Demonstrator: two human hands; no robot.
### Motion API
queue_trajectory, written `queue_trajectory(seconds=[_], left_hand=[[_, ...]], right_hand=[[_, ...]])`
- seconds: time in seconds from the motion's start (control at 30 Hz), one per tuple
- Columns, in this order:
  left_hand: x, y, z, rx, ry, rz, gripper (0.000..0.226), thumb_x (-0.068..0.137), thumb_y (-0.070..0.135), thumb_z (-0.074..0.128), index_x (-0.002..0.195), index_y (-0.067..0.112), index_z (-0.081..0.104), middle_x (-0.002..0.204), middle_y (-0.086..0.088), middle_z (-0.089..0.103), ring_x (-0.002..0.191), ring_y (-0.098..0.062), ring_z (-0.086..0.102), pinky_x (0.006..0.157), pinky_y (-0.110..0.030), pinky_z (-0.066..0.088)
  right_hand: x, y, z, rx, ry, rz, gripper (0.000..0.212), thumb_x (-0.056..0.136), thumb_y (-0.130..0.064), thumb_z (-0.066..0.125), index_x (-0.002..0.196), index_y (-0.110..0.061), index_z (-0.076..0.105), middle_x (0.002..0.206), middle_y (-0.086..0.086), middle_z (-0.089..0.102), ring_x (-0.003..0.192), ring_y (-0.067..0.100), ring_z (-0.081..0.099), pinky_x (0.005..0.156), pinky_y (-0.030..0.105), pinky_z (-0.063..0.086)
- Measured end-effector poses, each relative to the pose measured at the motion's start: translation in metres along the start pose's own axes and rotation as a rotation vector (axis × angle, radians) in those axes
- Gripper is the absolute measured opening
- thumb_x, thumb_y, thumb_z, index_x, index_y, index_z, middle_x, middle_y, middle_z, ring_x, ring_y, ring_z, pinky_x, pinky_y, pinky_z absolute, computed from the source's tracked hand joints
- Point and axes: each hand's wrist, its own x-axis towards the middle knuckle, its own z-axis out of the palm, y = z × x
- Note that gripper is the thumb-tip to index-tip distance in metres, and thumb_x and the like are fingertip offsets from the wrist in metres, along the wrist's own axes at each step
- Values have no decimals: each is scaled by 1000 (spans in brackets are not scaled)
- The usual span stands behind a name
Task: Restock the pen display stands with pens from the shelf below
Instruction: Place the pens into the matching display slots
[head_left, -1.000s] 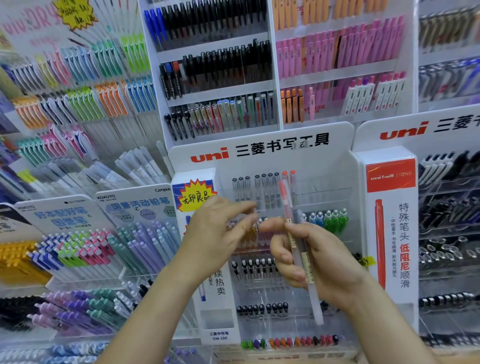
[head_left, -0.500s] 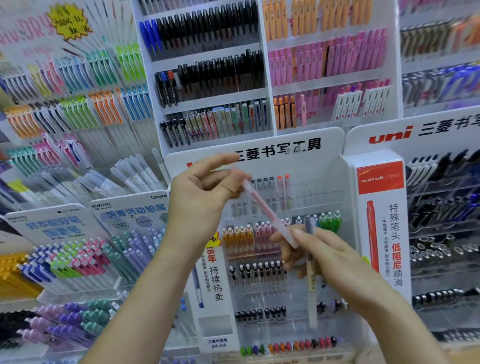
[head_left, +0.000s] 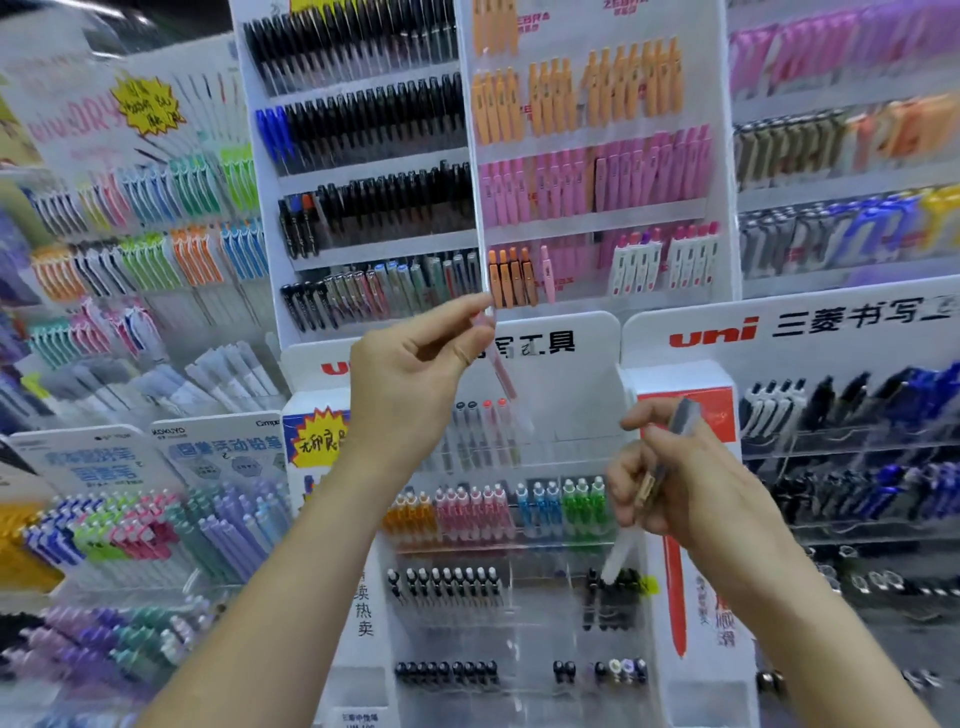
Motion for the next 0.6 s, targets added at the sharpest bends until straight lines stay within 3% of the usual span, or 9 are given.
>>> queue_trajectory(seconds=[0.13,0.27,0.4,0.5,0.6], left_hand=[[-3,9,7,13,64,36,31,85,10,68,114,18,65,99,5,72,97,-9,69,89,-29,55],[3,19,3,41,151,184,32,87,7,66,119,10,62,100,2,72,97,-14,70,89,-29,55],[-4,7,10,159,73,159,33,85,9,69,117,13,64,101,4,71,98,-8,69,89,-27,54],[-12,-8,13,200,-23,56,32,83,9,70,113,19,66,99,9,71,97,-4,68,89,-26,55],[-14,-21,14,308,-124,-26,28,83,10,72,109,20,71,98,8,72,96,-4,66,88,-28,55]], right_hand=[[5,-2,-11,95,-71,16,24,103,-11,30,102,-14,54,70,12,59,63,25,56,54,31,36],[9,-8,-17,142,-116,2,26,103,-8,27,103,-8,54,71,12,59,63,26,59,55,33,37],[13,-10,-15,184,-170,-1,25,104,-11,31,106,-7,56,77,11,58,71,30,67,58,35,47],[15,-10,-11,161,-193,-18,26,94,-25,46,114,-12,57,80,8,61,84,30,73,65,29,58],[18,-9,-9,174,-148,-40,27,89,-18,55,116,-15,57,76,9,65,80,32,74,60,27,59]])
